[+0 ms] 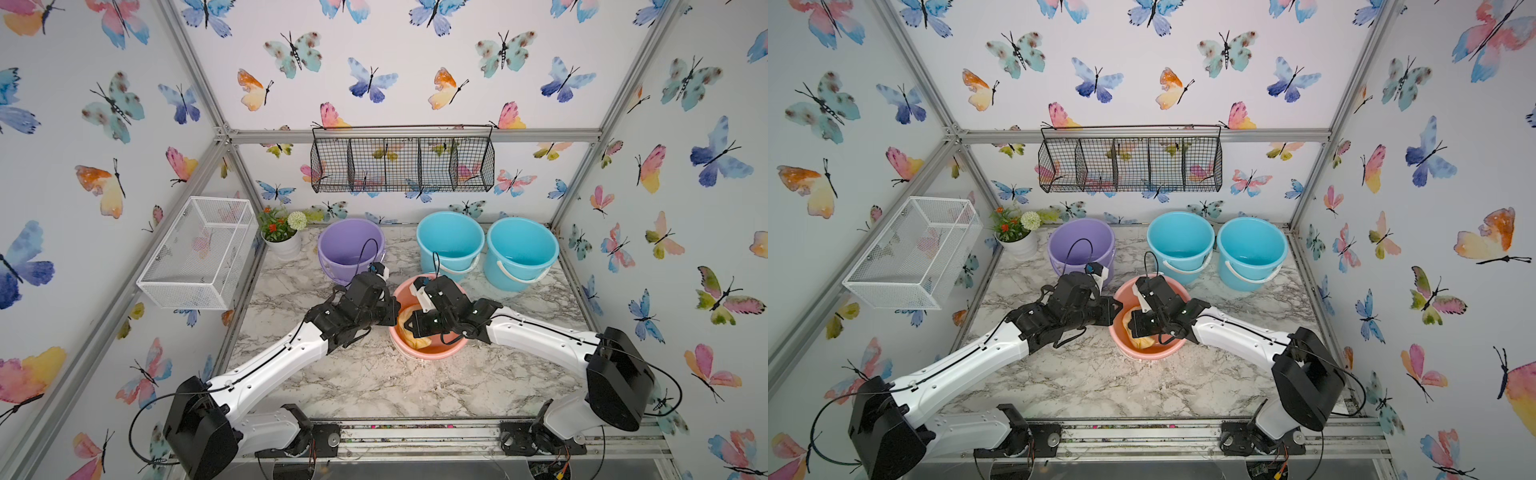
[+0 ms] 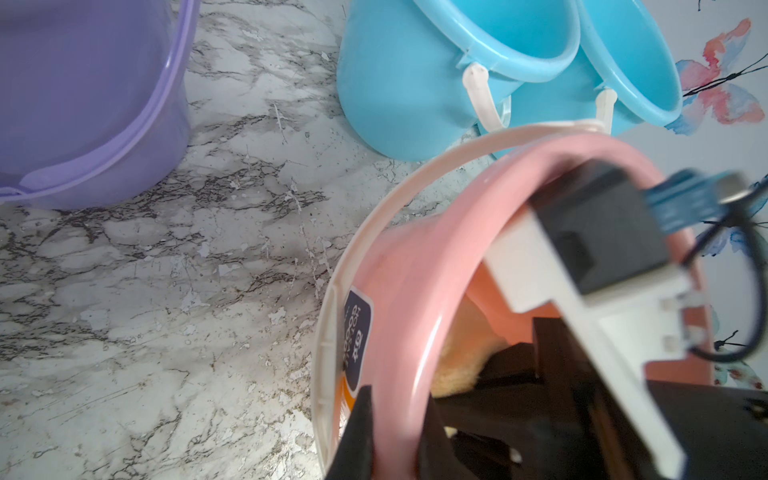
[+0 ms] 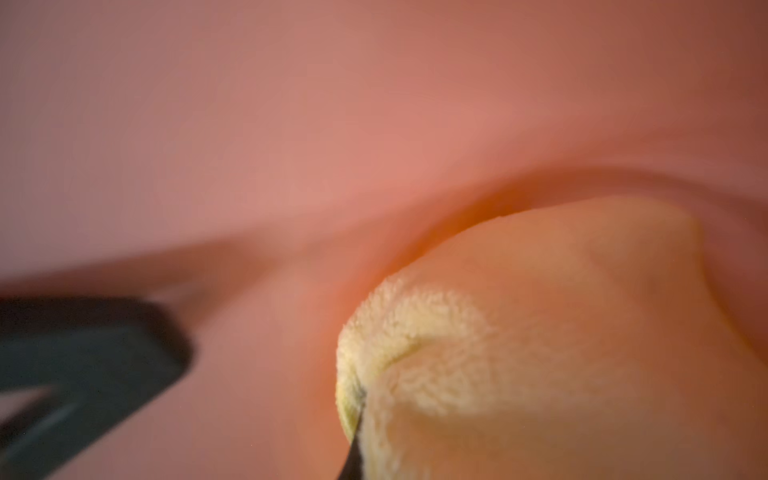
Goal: Wipe the inside of the bucket with a cloth
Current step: Wipe the dirt from the inside of the bucket.
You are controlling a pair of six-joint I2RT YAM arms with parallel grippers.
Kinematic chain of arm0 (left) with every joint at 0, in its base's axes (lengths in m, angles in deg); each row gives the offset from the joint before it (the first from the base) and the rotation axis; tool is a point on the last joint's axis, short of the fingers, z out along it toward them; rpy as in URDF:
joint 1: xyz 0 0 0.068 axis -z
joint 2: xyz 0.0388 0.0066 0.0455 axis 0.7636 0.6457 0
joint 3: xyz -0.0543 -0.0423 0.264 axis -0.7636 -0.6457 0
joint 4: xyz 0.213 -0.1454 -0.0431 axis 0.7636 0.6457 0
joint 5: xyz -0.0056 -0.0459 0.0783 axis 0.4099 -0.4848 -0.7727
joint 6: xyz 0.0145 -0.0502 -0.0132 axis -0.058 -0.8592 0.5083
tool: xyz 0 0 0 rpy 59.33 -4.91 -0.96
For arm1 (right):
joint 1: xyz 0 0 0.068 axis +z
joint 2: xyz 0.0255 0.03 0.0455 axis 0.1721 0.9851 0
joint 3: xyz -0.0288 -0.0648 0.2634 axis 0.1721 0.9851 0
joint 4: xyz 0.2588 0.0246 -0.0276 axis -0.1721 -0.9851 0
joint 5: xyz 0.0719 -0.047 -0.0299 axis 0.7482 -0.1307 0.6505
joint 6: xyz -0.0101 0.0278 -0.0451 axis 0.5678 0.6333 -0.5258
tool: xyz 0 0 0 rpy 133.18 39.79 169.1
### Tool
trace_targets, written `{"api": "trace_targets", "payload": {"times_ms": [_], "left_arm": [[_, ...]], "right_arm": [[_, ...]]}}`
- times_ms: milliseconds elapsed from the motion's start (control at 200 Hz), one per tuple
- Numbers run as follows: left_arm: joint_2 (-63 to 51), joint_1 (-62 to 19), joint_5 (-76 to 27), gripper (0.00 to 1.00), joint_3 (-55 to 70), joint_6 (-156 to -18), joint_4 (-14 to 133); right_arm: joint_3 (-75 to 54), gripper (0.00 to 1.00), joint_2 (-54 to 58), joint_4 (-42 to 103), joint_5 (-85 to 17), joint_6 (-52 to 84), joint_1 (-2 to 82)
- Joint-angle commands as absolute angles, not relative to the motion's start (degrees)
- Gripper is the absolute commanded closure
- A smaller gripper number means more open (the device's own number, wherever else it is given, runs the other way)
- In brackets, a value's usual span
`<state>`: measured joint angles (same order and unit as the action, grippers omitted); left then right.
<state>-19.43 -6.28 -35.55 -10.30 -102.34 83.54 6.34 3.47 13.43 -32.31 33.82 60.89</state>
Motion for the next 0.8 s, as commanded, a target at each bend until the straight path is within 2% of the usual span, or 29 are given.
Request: {"api": "trace_targets", "payload": {"times_ms": [0, 410, 616, 791], "left_arm": [[-19.3, -6.19, -33.99, 1.0, -7.45, -101.98, 82.34], [-21.24, -5.32, -33.78, 1.0, -7.03, -99.05, 81.5], [-21.84, -1.83, -40.9, 1.0, -6.66, -93.86, 80.93], [-21.91, 0.78, -49.53, 1.0, -6.57, -90.21, 81.04]], "right_arm": [[2.8, 0.98, 8.46, 5.3, -31.17, 29.13, 60.89], [-8.29, 0.98, 23.87, -5.62, -28.41, 22.82, 60.88], [-13.23, 0.98, 26.66, -7.23, -28.61, 22.68, 60.89], [-14.38, 0.98, 23.85, -8.21, -25.19, 22.96, 60.88]]}}
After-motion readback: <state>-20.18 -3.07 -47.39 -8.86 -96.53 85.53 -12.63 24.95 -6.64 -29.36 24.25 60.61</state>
